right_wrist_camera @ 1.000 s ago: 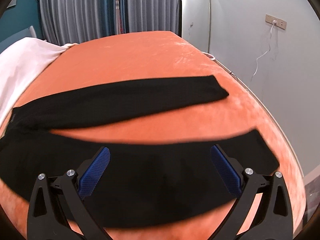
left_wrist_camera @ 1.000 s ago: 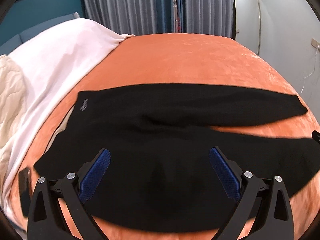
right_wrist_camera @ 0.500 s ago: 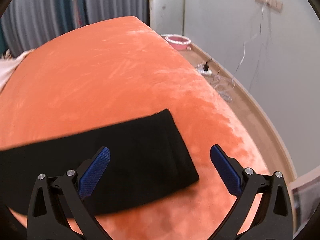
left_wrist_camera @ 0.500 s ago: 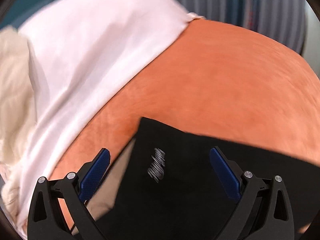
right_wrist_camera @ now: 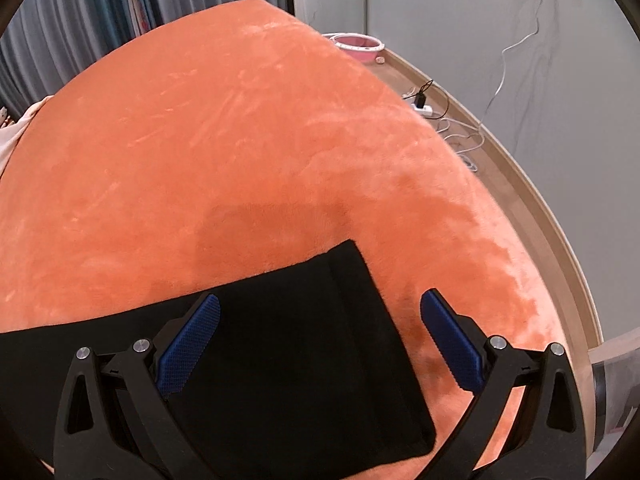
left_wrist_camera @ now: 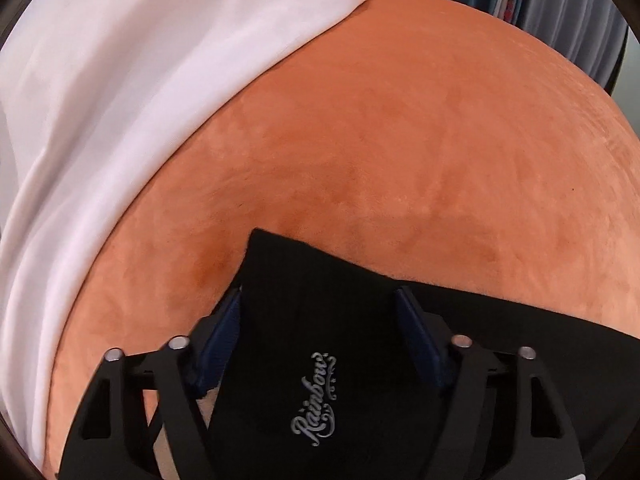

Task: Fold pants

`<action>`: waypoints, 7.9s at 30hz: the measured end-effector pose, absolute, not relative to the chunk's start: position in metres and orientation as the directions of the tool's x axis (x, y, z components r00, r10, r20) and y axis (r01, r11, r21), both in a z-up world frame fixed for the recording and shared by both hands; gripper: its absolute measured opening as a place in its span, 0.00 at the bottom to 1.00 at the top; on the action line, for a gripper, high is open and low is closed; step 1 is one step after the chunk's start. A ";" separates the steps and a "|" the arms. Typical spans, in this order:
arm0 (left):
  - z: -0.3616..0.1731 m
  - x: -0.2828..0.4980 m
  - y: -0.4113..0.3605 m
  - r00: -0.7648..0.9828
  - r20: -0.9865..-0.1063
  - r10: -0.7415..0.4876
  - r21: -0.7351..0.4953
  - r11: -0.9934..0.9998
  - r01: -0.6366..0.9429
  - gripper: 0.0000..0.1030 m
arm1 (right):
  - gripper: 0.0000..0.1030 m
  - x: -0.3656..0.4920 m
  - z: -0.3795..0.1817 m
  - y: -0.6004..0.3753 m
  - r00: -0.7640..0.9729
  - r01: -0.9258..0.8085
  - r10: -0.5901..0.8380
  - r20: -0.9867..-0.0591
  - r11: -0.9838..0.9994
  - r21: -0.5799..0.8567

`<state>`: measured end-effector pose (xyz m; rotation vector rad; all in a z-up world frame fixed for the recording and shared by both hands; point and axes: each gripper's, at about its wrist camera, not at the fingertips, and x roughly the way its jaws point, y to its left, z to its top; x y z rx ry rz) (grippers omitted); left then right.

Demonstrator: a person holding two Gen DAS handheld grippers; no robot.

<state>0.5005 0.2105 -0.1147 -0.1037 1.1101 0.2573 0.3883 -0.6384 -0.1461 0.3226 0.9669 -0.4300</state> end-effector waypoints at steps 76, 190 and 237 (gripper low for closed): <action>-0.081 0.249 0.287 0.453 -0.880 -0.143 -0.261 0.943 -0.208 0.71 | 0.68 0.061 -0.132 -0.604 0.772 0.146 0.110 -0.626 0.928 0.343; -0.059 0.262 0.256 0.573 -0.819 -0.031 -0.114 0.987 -0.109 0.61 | 0.74 0.281 -0.029 -0.111 0.551 -0.321 0.363 -0.751 0.923 0.210; -0.135 0.261 0.129 0.651 -0.748 -0.129 -0.105 0.992 0.076 0.74 | 0.58 0.341 -0.051 -0.122 0.344 -0.370 0.580 -0.739 0.807 0.461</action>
